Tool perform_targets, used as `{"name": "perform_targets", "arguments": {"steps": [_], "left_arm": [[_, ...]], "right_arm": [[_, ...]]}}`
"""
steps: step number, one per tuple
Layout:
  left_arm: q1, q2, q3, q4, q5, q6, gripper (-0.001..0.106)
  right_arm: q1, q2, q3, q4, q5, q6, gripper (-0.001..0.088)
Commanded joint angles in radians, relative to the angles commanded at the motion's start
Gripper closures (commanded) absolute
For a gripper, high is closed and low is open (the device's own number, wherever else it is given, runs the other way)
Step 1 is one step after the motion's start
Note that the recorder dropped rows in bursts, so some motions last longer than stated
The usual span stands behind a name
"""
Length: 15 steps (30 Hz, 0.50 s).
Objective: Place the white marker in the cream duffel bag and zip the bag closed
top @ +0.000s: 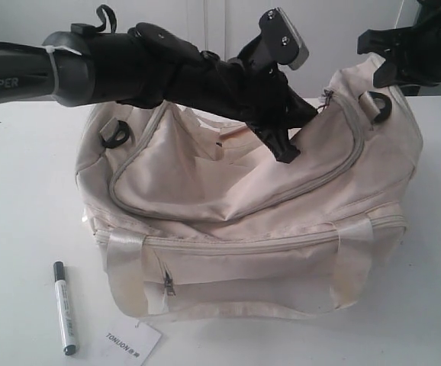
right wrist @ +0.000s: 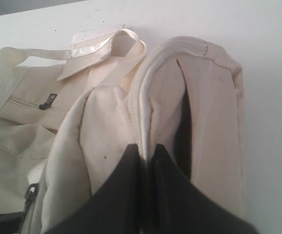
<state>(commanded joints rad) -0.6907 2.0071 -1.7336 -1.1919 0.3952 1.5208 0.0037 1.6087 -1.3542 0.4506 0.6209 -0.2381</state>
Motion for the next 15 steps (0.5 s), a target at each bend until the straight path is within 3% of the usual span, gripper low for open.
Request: {"name": "perform_targets", "arguments": {"steps": [6,15], "left_arm": [[0.0,-0.057,-0.002,-0.078,0.002,-0.002,0.105],[0.0,-0.071,-0.002,-0.131,0.121,-0.004,0.105]], "right_arm": [[0.0,0.0,0.0,0.0,0.0,0.0,0.0868],[0.0,0.0,0.0,0.0,0.002,0.0,0.0868]]}}
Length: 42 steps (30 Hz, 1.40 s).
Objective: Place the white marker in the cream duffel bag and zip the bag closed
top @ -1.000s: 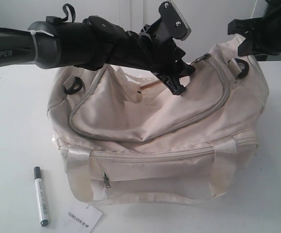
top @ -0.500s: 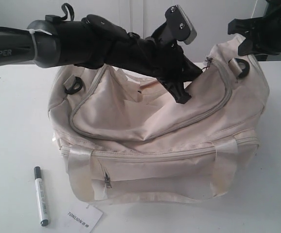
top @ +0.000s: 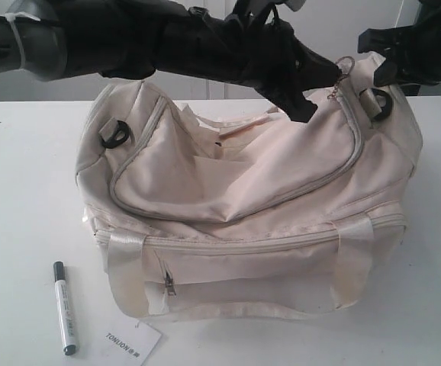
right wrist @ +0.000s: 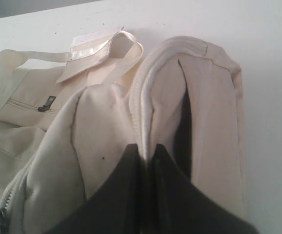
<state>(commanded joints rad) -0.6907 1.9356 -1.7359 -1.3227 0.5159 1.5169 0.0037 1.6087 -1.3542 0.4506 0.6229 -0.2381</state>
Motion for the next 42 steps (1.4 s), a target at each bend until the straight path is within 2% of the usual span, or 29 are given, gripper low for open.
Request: {"name": "perform_targets", "arguments": {"steps": [18,25,36,42], "left_arm": [[0.0,0.0,0.0,0.008,0.163,0.0,0.105],[0.0,0.005,0.0,0.113,0.196,-0.003,0.105],[0.0,0.031,0.0,0.131,0.309,-0.025,0.105],[0.0,0.031,0.0,0.185,0.322,-0.029,0.105]], "right_arm": [[0.0,0.0,0.0,0.002,0.0,0.006,0.0868],[0.0,0.0,0.0,0.002,-0.002,0.008,0.0868],[0.0,0.0,0.0,0.002,-0.002,0.017,0.0868],[0.0,0.0,0.0,0.002,-0.002,0.017,0.0868]]}}
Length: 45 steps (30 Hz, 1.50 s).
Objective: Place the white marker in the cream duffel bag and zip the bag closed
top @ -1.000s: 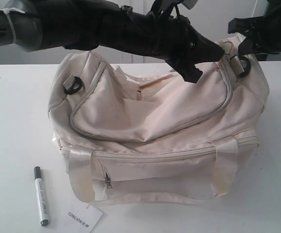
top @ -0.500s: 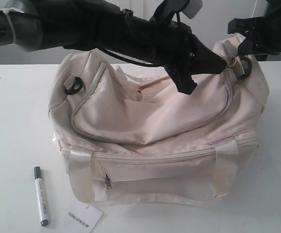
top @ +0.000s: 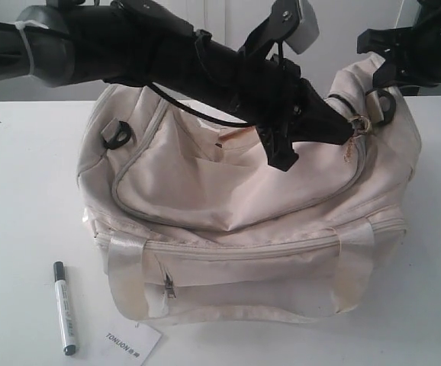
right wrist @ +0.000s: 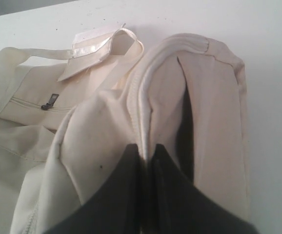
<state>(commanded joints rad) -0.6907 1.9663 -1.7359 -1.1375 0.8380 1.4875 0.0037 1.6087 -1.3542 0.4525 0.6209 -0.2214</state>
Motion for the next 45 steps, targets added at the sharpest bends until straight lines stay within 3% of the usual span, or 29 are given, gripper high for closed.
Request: {"name": "perform_targets", "arguments": {"steps": [15,29,39,45], "left_arm": [[-0.009,0.0,0.0,0.125,0.019,-0.092,0.105],[-0.141,0.0,0.0,0.392,-0.169,-0.311,0.105],[-0.174,0.0,0.0,0.537,-0.183,-0.444,0.105],[-0.228,-0.013,0.0,0.667,-0.215,-0.489,0.105]], "right_arm": [[0.0,0.0,0.0,0.002,0.0,0.0,0.0868],[0.0,0.0,0.0,0.002,0.0,0.0,0.0868],[0.0,0.0,0.0,0.002,0.0,0.0,0.0868],[0.0,0.0,0.0,0.002,0.008,0.0,0.0868]]}}
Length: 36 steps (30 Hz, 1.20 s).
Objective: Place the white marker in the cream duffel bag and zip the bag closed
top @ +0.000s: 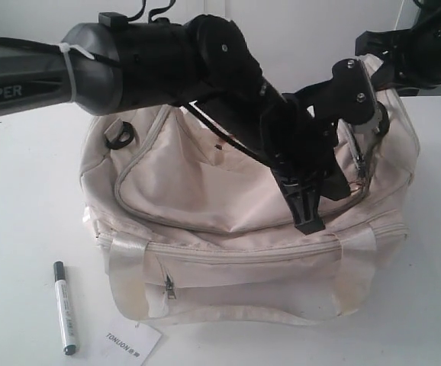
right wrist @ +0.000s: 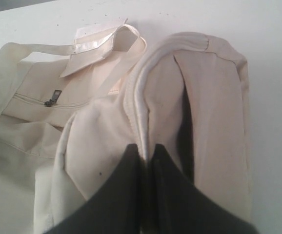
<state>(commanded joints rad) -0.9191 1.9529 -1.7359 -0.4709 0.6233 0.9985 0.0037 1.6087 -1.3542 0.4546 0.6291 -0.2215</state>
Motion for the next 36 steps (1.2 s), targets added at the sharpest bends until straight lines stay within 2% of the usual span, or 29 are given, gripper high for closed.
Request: {"name": "perform_targets", "arguments": {"steps": [1,3,7,12,24,31,36], "left_arm": [[-0.011,-0.008,0.0,0.063,-0.016,-0.038,0.105],[-0.022,-0.022,0.0,0.108,-0.029,-0.082,0.105],[-0.025,-0.051,0.0,0.138,-0.036,-0.089,0.105],[-0.025,-0.101,0.0,0.138,-0.098,-0.089,0.105],[-0.025,-0.119,0.0,0.142,-0.092,-0.089,0.105],[-0.025,-0.119,0.0,0.147,-0.092,-0.087,0.105],[-0.025,-0.119,0.0,0.15,-0.094,-0.085,0.105]], "right_arm": [[0.0,0.0,0.0,0.0,0.015,0.0,0.0868],[0.0,0.0,0.0,0.0,0.018,0.0,0.0868],[0.0,0.0,0.0,0.0,0.053,-0.002,0.0868],[0.0,0.0,0.0,0.0,0.069,-0.002,0.0868],[0.0,-0.002,0.0,0.001,0.106,-0.002,0.086],[0.0,-0.024,-0.033,-0.001,0.15,-0.002,0.0681],[0.0,-0.054,-0.035,-0.001,0.173,-0.013,0.0607]]}}
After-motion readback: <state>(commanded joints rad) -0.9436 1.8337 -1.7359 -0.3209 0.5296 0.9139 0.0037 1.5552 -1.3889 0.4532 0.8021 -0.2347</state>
